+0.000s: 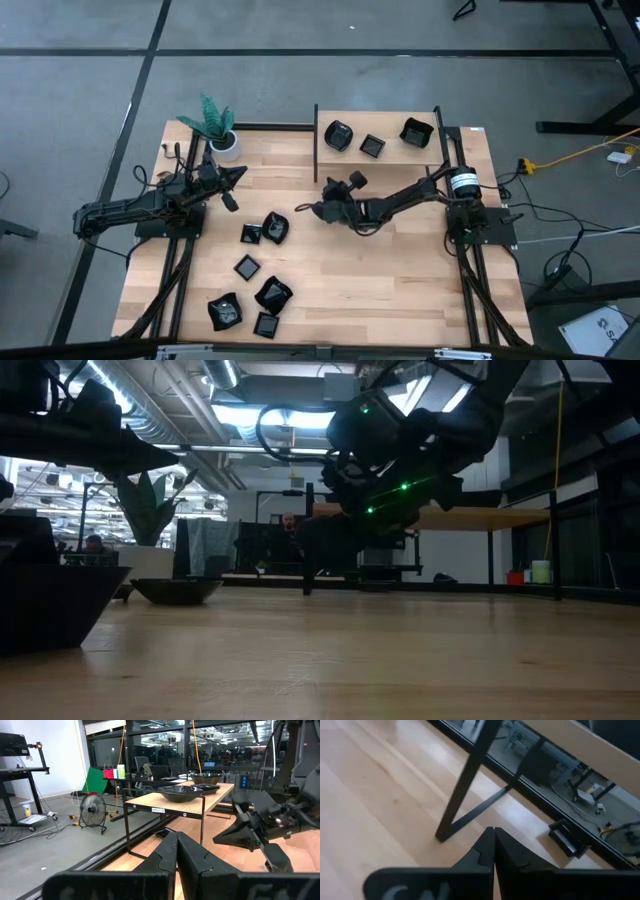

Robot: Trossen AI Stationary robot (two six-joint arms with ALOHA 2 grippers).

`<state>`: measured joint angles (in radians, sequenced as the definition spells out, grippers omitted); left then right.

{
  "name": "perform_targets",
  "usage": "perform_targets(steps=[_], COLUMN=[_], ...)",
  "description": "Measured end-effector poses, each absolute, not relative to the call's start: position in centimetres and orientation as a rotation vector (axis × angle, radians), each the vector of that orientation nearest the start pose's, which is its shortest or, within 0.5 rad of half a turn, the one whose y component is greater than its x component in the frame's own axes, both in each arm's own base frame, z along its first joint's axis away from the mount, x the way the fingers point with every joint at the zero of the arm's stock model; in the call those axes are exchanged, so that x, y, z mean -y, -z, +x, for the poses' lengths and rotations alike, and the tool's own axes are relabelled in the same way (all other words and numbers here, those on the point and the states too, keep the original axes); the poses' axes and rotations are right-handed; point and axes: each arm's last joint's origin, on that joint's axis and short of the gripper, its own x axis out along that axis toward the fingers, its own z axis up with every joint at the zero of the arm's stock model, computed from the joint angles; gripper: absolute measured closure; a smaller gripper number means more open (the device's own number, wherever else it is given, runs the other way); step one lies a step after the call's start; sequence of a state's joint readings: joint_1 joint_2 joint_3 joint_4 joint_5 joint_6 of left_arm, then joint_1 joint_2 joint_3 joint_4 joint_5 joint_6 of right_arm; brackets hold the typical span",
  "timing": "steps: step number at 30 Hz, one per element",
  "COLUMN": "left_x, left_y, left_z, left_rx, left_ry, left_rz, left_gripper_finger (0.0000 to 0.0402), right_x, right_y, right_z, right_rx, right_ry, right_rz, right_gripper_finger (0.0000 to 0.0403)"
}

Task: Pick & Place Mini shaped plates
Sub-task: Move the shelf to the center of the table

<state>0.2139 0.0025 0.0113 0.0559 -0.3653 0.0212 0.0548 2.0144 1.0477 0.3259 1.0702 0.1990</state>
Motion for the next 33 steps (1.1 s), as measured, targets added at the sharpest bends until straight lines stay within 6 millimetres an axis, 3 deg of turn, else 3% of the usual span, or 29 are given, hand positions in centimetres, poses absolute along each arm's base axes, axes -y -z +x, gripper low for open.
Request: perform_targets(steps=[18, 33], left_x=[-3.0, -3.0], left_y=[-17.2, -17.2], left_z=[9.1, 9.1], left_rx=[0.059, 0.060], left_ry=[-0.580, -0.580], left_rz=[0.016, 0.016], left_gripper_finger=[0.0398, 0.0398], right_x=[3.3, 3.4], right_y=[-13.3, -14.4], right_z=[39.6, 40.3], right_rx=[-0.412, -0.365], right_ry=[0.945, 0.882], right_rz=[-0.113, -0.171], right_gripper_finger=[0.0402, 0.0402])
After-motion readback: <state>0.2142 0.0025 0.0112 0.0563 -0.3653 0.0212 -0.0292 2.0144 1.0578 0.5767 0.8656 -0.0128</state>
